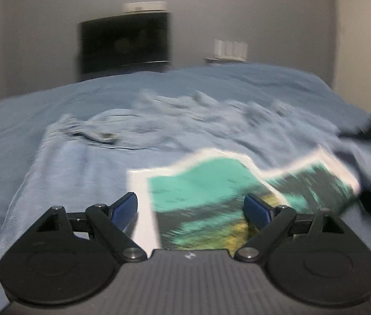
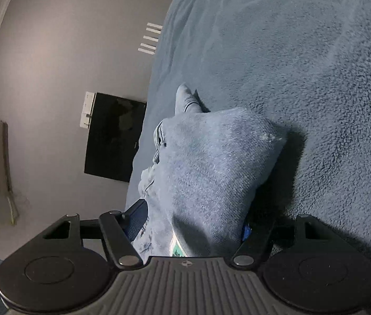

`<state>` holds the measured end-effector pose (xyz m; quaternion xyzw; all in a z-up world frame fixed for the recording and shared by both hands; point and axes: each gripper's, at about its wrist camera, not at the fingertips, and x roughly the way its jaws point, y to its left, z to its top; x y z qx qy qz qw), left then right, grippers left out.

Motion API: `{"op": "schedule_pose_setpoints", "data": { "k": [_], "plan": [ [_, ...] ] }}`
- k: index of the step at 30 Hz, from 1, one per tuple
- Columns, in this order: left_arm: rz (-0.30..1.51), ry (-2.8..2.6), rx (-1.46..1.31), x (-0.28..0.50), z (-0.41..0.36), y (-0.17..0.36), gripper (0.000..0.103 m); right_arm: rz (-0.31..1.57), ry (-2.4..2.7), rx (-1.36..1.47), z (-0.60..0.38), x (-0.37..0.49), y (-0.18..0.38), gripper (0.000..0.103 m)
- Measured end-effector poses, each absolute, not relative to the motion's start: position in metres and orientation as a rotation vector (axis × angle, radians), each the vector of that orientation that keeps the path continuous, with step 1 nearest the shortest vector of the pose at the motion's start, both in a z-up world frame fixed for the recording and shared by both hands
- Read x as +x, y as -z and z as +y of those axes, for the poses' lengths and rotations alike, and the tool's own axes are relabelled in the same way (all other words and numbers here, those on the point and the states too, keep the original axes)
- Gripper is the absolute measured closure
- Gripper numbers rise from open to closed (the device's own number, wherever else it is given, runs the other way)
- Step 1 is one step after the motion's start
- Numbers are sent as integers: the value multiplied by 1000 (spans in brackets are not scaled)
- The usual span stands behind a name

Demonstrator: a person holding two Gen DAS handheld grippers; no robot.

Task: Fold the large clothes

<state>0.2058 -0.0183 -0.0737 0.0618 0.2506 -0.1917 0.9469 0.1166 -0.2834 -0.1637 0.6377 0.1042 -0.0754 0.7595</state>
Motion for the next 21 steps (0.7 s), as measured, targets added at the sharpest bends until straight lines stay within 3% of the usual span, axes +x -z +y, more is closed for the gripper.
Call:
{"op": "schedule_pose_setpoints", "data": {
  "k": [7, 21],
  "plan": [
    [618, 385, 107, 226, -20, 91, 11, 226, 184, 1376, -277, 131, 170, 32],
    [494, 425, 82, 206, -32, 73, 13, 220, 184, 1375, -276, 123, 176, 32]
  ]
}}
